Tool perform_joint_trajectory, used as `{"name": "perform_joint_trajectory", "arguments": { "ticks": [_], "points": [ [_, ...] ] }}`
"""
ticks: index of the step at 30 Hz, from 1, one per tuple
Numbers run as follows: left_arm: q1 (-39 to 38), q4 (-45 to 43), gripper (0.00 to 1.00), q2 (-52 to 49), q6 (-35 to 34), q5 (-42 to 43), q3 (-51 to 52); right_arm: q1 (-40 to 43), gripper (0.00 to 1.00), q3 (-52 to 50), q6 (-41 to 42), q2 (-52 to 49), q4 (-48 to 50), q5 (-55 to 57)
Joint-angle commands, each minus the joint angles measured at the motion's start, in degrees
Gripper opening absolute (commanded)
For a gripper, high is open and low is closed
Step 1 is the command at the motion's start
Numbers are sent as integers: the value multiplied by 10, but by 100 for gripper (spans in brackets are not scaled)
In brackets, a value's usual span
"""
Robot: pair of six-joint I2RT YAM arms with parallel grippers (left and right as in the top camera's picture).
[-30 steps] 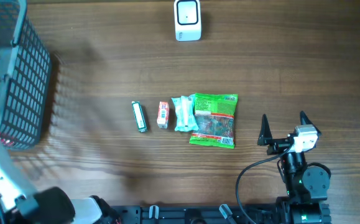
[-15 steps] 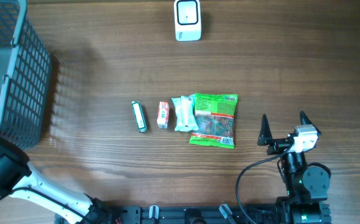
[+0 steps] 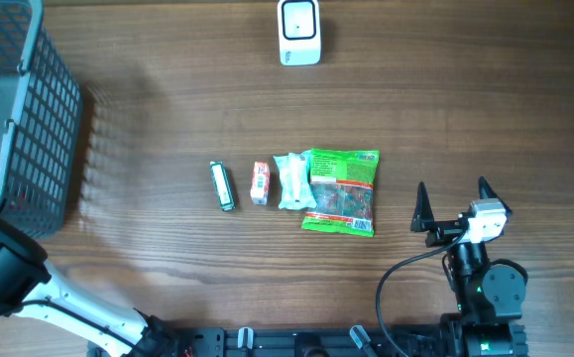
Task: Scan the item barcode
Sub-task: 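Grasp the red Nescafe stick from the basket and place it left of the tube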
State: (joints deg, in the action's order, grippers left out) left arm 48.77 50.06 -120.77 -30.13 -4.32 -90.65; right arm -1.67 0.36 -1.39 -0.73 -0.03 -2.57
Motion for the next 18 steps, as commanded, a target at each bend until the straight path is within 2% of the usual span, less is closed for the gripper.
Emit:
{"name": "perform_joint_trajectory", "arguments": {
  "ticks": [1, 4, 8, 11, 12, 15, 18],
  "points": [
    [1, 17, 4, 42, -2, 124, -5, 2, 100, -1, -1, 3, 1, -5],
    [1, 16, 4, 127, -2, 177, -28, 2, 100, -1, -1, 3, 1, -5],
    [0, 21, 4, 324, -4, 204, -45, 2, 100, -1, -1, 3, 1, -5],
    [-20, 61, 4, 402, -3, 305, -45, 2, 100, -1, -1, 3, 1, -5],
    [-48, 114, 4, 429, 6, 331, -45, 2, 100, -1, -1, 3, 1, -5],
    [-149, 222, 4, 443, 106, 327, -40, 2, 100, -1, -1, 3, 1, -5],
    [-289, 258, 4, 439, 132, 241, 19, 2, 100, -1, -1, 3, 1, -5]
  ]
}}
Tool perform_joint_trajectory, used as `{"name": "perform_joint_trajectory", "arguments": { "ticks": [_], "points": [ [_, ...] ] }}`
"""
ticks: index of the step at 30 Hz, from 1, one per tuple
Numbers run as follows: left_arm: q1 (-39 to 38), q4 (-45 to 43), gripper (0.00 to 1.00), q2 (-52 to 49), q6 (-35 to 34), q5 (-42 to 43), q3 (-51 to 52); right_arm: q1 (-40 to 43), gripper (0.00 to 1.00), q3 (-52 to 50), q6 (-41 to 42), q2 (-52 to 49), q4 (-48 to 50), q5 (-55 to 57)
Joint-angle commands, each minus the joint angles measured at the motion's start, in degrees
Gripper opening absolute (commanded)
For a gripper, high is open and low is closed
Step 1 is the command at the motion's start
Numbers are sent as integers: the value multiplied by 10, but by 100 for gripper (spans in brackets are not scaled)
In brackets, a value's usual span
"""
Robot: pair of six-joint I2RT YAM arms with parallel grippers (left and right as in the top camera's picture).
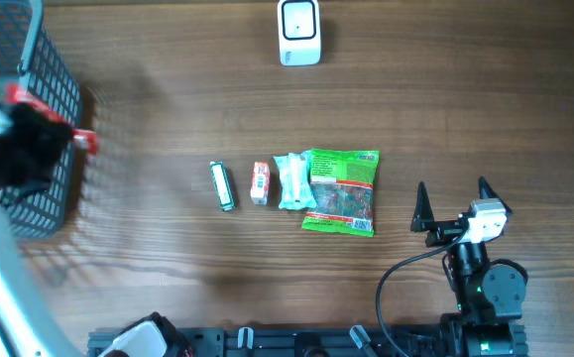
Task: Scan the item barcode
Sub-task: 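Grasp the red Nescafe stick from the basket and place it left of the tube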
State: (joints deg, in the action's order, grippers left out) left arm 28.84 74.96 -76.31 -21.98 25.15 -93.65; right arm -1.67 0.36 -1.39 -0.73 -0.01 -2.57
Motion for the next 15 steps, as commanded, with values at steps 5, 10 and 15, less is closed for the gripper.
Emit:
{"name": "perform_joint_trajectory", "arguments": {
  "ticks": [5, 10, 15],
  "points": [
    [-243, -65, 20, -23, 45, -120, 195, 2, 100, -1, -1, 3, 1, -5],
    [-248, -74, 100, -54, 44, -148, 213, 2, 100, -1, -1, 3, 1, -5],
    [-247, -87, 72, -40, 36, -148, 208, 2, 100, -1, -1, 3, 1, -5]
  ]
}}
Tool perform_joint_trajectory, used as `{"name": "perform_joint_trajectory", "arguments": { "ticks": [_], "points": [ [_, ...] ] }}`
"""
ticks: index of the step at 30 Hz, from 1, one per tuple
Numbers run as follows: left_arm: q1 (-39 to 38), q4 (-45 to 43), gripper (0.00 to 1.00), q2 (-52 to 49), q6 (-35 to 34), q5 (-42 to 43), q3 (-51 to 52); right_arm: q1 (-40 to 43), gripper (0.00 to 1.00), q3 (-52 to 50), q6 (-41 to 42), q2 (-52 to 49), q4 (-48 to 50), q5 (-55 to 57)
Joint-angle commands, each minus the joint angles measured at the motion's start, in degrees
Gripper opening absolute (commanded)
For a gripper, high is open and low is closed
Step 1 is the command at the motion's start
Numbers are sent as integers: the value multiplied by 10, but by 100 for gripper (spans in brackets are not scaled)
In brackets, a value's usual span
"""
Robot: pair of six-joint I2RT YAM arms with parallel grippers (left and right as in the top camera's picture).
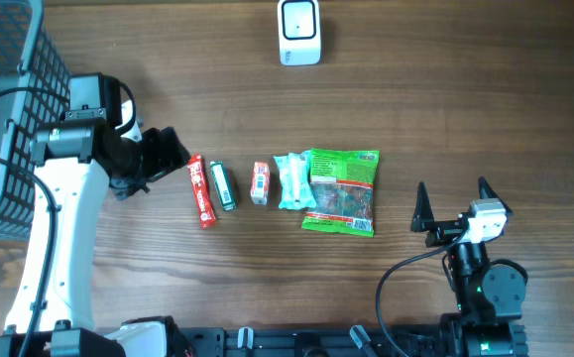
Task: Scan the item barcode
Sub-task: 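Grasp the red Nescafe stick from the basket and place it left of the tube, then reach the right gripper to the green snack bags and grasp them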
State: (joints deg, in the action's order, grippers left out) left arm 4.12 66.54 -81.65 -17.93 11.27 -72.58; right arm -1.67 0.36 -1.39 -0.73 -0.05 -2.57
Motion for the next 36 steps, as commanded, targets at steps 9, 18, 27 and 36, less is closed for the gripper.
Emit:
{"name": "perform_joint_trajectory", "arguments": {
  "ticks": [9, 18, 27, 36],
  "points": [
    [-2, -2, 100, 12, -6, -9, 6, 2, 100, -1, -1, 3, 2, -5],
    [-2, -75, 100, 12, -5, -9, 85, 2, 100, -1, -1, 3, 2, -5],
    [-2, -85, 100, 12, -5, 67, 107, 2, 100, -1, -1, 3, 2, -5],
    [-2, -85, 100, 12, -5, 67, 107, 2, 100, -1, 150, 3, 3, -26]
  ]
}}
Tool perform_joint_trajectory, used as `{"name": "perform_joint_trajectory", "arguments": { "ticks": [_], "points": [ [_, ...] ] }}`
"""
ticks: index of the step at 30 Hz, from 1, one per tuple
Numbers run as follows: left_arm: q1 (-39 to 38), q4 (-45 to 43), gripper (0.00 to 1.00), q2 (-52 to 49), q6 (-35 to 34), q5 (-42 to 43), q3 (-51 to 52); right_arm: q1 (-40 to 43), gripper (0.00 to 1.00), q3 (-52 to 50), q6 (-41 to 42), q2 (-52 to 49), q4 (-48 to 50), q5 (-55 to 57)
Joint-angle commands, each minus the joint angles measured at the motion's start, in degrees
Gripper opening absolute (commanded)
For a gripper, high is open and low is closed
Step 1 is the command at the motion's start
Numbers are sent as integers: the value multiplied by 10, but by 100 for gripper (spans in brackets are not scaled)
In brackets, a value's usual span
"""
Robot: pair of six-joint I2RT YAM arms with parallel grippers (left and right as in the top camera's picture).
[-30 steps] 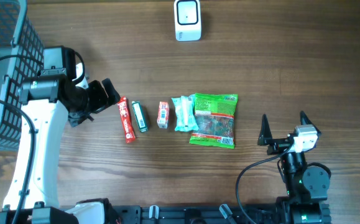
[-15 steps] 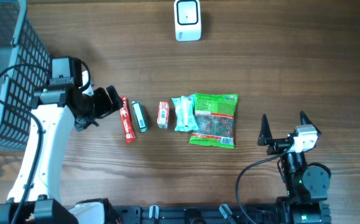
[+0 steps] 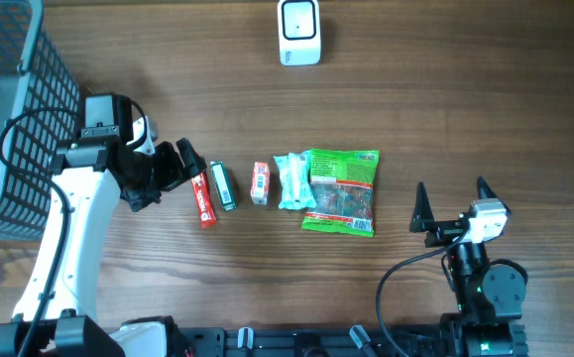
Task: Scan the item barcode
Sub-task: 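Reach the right gripper to the green snack bags and grasp them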
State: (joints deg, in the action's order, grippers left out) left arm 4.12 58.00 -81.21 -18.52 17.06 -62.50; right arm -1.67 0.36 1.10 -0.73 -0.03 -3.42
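Note:
A white barcode scanner (image 3: 298,32) stands at the table's far edge, in the middle. A row of items lies mid-table: a red bar (image 3: 203,203), a green and white stick (image 3: 223,185), a small orange box (image 3: 260,182), a pale blue packet (image 3: 291,180) and a green snack bag (image 3: 342,190). My left gripper (image 3: 183,169) hovers over the red bar's upper end and hides it; its fingers look spread, and the bar lies flat on the table. My right gripper (image 3: 452,200) rests open at the near right, holding nothing.
A dark grey wire basket (image 3: 19,109) fills the far left corner, just behind the left arm. A black cable loops beside the right arm's base (image 3: 485,288) near the front edge.
The left gripper has shifted slightly right and toward the front, and now covers the red bar's upper end. The bar lies where it did. The right arm has not moved.
At first the row held no red bar and the left arm was low at the left edge. Then the left gripper was by the basket with something red in it. Later the red bar lay at the row's left end with the gripper beside it, where it still lies.

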Motion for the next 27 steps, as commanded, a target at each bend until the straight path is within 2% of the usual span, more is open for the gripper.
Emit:
{"name": "perform_joint_trajectory", "arguments": {
  "ticks": [1, 2, 6, 9, 12, 14, 17, 19, 20, 21, 22, 23, 25, 27],
  "points": [
    [-2, 0, 100, 7, 1, 9, 6, 2, 100, -1, 183, 2, 2, -19],
    [-2, 0, 100, 7, 1, 9, 6, 2, 100, -1, 214, 0, 2, -22],
    [-2, 0, 100, 7, 1, 9, 6, 2, 99, 29, 216, -7, -30, -113],
    [-2, 0, 100, 7, 1, 9, 6, 2, 100, 161, 214, -57, -122, -118],
    [-2, 0, 100, 7, 1, 9, 6, 2, 100, 356, 192, -190, -257, -161],
    [-2, 0, 100, 7, 1, 9, 6, 2, 100, 501, 142, -317, -407, -204],
    [-2, 0, 100, 7, 1, 9, 6, 2, 100, 661, 67, -505, -598, -196],
    [-2, 0, 100, 7, 1, 9, 6, 2, 100, 702, 63, -610, -593, -214],
    [-2, 0, 100, 7, 1, 9, 6, 1, 100, 700, 63, -652, -586, -279],
    [-2, 0, 100, 7, 1, 9, 6, -4, 98, 697, 62, -688, -578, -330],
    [-2, 0, 100, 7, 1, 9, 6, -12, 90, 695, 62, -715, -575, -349],
    [-2, 0, 100, 7, 1, 9, 6, -38, 72, 695, 62, -757, -574, -347],
    [-2, 0, 100, 7, 1, 9, 6, -114, 56, 695, 85, -814, -558, -298],
    [-2, 0, 100, 7, 1, 9, 6, -204, 56, 695, 152, -847, -515, -206]
  ]
}}
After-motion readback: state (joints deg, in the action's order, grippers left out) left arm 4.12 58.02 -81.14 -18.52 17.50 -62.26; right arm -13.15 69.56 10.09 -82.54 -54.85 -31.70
